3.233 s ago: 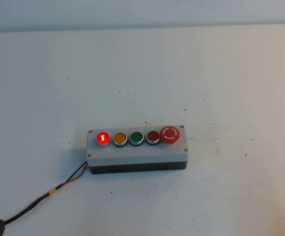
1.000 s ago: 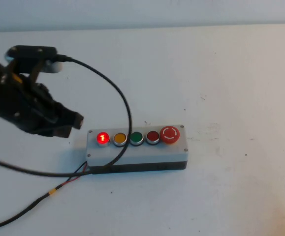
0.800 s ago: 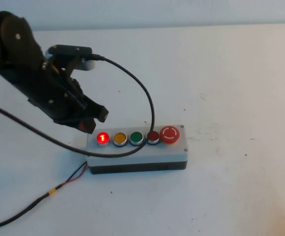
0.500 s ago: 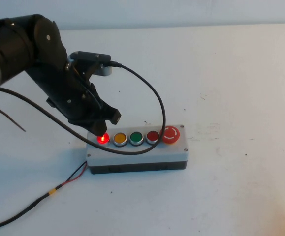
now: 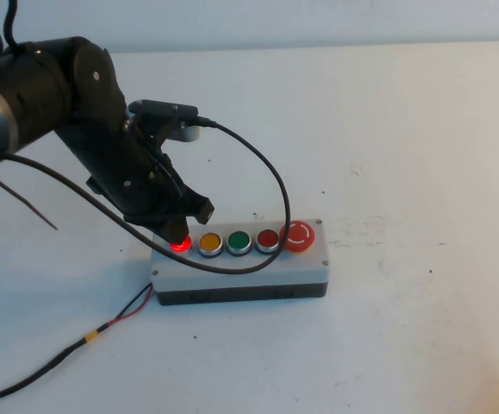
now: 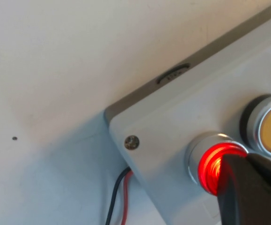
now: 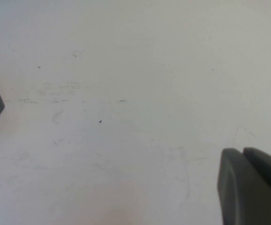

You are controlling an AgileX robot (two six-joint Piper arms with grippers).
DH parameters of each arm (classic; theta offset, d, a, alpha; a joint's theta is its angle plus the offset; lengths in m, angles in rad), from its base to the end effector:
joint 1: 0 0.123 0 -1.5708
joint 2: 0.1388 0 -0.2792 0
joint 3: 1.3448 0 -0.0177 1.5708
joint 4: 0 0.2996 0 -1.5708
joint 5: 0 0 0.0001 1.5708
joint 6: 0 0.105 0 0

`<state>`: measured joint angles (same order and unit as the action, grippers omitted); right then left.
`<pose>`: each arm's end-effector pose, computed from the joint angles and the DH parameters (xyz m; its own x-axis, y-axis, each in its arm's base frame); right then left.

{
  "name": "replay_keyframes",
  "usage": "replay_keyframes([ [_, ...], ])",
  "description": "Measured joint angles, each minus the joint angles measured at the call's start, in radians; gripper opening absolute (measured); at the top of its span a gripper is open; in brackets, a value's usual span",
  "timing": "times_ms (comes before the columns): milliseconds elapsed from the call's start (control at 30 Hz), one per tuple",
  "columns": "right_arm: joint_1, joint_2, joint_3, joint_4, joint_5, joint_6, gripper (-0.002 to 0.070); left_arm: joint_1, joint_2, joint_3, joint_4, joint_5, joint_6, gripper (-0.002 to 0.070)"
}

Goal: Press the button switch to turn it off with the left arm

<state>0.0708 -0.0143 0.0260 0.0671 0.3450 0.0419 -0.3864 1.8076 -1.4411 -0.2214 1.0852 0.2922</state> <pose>0.1211 0.0110 0.1699 -0.2731 0.0857 -0.9581 -0.0642 0.9922 0.1071 0.3789 -0.1762 0.2165 -0.8127 0.5281 -0.2465 0.5698 0.8086 -0.1463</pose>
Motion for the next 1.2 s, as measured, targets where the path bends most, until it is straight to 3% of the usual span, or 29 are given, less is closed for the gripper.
replay_keyframes([
  [800,0.0,0.0,0.0,0.0,0.0,0.0,-0.0016,-0.002,0.022,-0.024,0.014,0.015,0.004,-0.0002],
  [1000,0.0,0.0,0.0,0.0,0.0,0.0,-0.0016,-0.034,-0.183,0.078,0.024,-0.17,0.012,-0.0002],
  [1200,0.0,0.0,0.0,0.0,0.0,0.0,-0.0016,-0.049,-0.553,0.355,0.018,-0.434,0.012,-0.0002],
])
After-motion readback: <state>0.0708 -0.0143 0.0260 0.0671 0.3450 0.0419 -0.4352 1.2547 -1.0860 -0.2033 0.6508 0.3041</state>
